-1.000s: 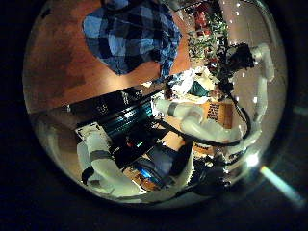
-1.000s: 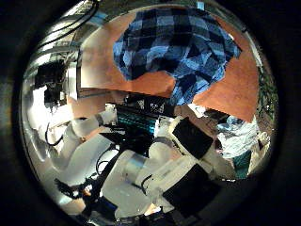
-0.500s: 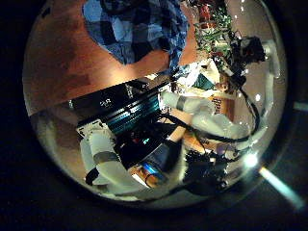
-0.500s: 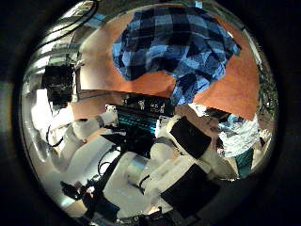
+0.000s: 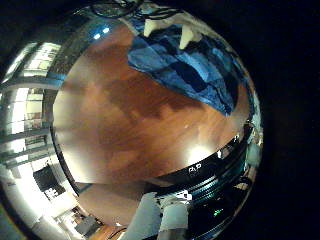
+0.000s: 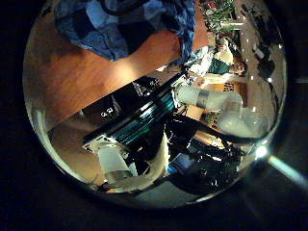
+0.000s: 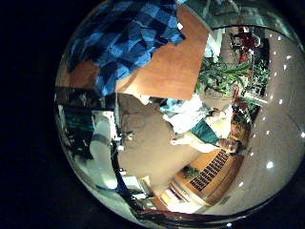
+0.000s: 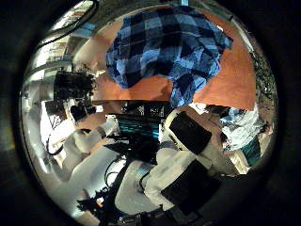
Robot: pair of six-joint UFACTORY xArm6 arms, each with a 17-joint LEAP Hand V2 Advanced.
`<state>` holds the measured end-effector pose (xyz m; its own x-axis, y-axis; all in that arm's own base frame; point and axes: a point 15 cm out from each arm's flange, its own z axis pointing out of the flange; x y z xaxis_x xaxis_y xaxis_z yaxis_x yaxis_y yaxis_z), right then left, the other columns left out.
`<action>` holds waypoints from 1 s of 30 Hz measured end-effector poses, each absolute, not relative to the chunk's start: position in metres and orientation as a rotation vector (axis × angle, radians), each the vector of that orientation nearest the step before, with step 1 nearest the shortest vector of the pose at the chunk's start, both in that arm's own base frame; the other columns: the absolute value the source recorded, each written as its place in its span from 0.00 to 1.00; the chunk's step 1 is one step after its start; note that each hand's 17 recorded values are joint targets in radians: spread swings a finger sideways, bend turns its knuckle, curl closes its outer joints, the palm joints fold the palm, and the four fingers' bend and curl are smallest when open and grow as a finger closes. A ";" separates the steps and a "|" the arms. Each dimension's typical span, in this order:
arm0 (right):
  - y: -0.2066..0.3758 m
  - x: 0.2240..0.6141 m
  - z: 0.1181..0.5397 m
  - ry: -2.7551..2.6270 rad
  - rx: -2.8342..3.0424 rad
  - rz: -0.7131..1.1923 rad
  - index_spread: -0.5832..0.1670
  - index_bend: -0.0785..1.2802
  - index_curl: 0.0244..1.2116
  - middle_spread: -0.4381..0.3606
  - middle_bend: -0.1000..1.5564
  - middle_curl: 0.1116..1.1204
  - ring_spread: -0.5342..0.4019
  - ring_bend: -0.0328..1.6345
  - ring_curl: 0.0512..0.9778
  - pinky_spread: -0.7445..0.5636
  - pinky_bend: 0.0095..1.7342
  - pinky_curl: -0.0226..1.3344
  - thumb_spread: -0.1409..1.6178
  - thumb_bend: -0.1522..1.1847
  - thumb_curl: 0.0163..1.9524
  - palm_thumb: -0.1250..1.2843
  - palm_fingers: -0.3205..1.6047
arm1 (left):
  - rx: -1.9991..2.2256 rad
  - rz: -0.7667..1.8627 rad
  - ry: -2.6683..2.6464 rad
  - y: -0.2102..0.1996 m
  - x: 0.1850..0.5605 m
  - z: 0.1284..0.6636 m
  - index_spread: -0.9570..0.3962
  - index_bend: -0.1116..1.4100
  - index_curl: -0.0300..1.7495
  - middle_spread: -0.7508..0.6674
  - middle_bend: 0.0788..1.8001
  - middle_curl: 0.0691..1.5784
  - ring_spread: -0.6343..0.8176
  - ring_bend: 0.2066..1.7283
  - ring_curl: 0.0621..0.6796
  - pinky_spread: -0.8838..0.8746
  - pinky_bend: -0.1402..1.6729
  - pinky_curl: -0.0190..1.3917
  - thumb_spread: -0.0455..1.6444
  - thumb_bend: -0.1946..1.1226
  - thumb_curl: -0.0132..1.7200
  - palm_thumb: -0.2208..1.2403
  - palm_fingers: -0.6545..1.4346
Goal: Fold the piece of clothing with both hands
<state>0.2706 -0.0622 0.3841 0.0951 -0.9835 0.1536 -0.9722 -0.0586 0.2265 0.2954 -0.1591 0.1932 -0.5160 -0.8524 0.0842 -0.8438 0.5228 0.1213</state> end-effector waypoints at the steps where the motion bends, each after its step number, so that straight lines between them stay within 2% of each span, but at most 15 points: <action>1: -0.063 0.271 0.384 -1.951 2.103 -0.059 0.31 0.18 0.25 0.56 0.18 0.22 0.75 0.22 0.20 0.83 0.15 0.23 0.80 0.10 0.18 0.53 0.29 | 1.460 -0.094 -2.636 -0.163 0.298 0.189 0.64 0.20 0.22 0.65 0.06 0.16 0.79 0.15 0.25 0.81 0.18 0.22 0.61 0.13 0.17 0.27 0.33; 12: -0.061 0.269 0.387 -1.974 2.091 -0.046 0.32 0.19 0.25 0.55 0.18 0.22 0.73 0.21 0.20 0.84 0.14 0.23 0.81 0.10 0.17 0.52 0.30 | 1.387 -0.206 -2.724 -0.169 0.319 0.139 0.60 0.18 0.22 0.59 0.05 0.16 0.76 0.15 0.26 0.78 0.20 0.23 0.59 0.13 0.18 0.29 0.36; 17: -0.062 0.266 0.392 -1.984 2.096 -0.028 0.32 0.19 0.25 0.55 0.18 0.22 0.72 0.21 0.20 0.83 0.14 0.23 0.81 0.10 0.17 0.52 0.31 | 1.380 -0.192 -2.770 -0.173 0.334 0.117 0.60 0.17 0.21 0.57 0.07 0.16 0.69 0.19 0.28 0.73 0.22 0.23 0.58 0.13 0.19 0.32 0.40; 19: -0.062 0.265 0.393 -1.984 2.094 -0.026 0.32 0.19 0.25 0.55 0.18 0.22 0.72 0.22 0.20 0.83 0.14 0.23 0.81 0.10 0.17 0.52 0.31 | 1.394 -0.198 -2.771 -0.174 0.336 0.108 0.59 0.19 0.21 0.52 0.13 0.18 0.61 0.21 0.28 0.68 0.19 0.22 0.57 0.13 0.19 0.34 0.48; 21: -0.062 0.265 0.393 -1.983 2.096 -0.027 0.32 0.19 0.25 0.55 0.18 0.22 0.72 0.22 0.20 0.84 0.14 0.23 0.81 0.10 0.17 0.52 0.31 | 1.410 -0.192 -2.776 -0.174 0.341 0.106 0.55 0.20 0.22 0.43 0.24 0.20 0.48 0.25 0.27 0.57 0.21 0.22 0.58 0.14 0.20 0.37 0.67; 22: -0.063 0.265 0.393 -1.981 2.095 -0.027 0.32 0.18 0.25 0.55 0.17 0.22 0.72 0.22 0.20 0.84 0.14 0.23 0.81 0.10 0.17 0.52 0.31 | 1.423 -0.178 -2.782 -0.175 0.345 0.105 0.52 0.23 0.22 0.39 0.30 0.22 0.40 0.28 0.27 0.50 0.23 0.21 0.58 0.15 0.20 0.40 0.80; 23: -0.063 0.265 0.393 -1.978 2.098 -0.025 0.31 0.19 0.25 0.55 0.18 0.22 0.71 0.22 0.20 0.84 0.14 0.23 0.81 0.10 0.17 0.52 0.31 | 1.437 -0.160 -2.789 -0.177 0.350 0.106 0.49 0.25 0.24 0.36 0.33 0.24 0.33 0.31 0.31 0.45 0.24 0.22 0.59 0.15 0.20 0.42 0.84; 24: -0.063 0.265 0.393 -1.976 2.099 -0.026 0.31 0.19 0.25 0.55 0.18 0.22 0.71 0.22 0.20 0.84 0.14 0.23 0.81 0.10 0.17 0.52 0.32 | 1.452 -0.146 -2.797 -0.177 0.354 0.107 0.46 0.28 0.26 0.33 0.36 0.27 0.28 0.36 0.39 0.41 0.27 0.25 0.59 0.16 0.21 0.45 0.91; 27: -0.064 0.264 0.395 -1.978 2.100 -0.020 0.31 0.19 0.25 0.55 0.18 0.22 0.70 0.22 0.20 0.84 0.14 0.23 0.81 0.10 0.17 0.52 0.32 | 1.492 -0.134 -2.801 -0.168 0.365 0.111 0.39 0.39 0.31 0.28 0.42 0.33 0.19 0.47 0.53 0.30 0.39 0.31 0.62 0.20 0.23 0.57 0.96; 30: -0.064 0.262 0.396 -1.978 2.100 -0.020 0.31 0.19 0.25 0.54 0.18 0.22 0.70 0.21 0.20 0.84 0.13 0.23 0.81 0.10 0.17 0.52 0.32 | 1.543 -0.127 -2.788 -0.156 0.379 0.124 0.34 0.48 0.35 0.25 0.48 0.37 0.15 0.54 0.62 0.23 0.48 0.37 0.63 0.18 0.24 0.60 0.94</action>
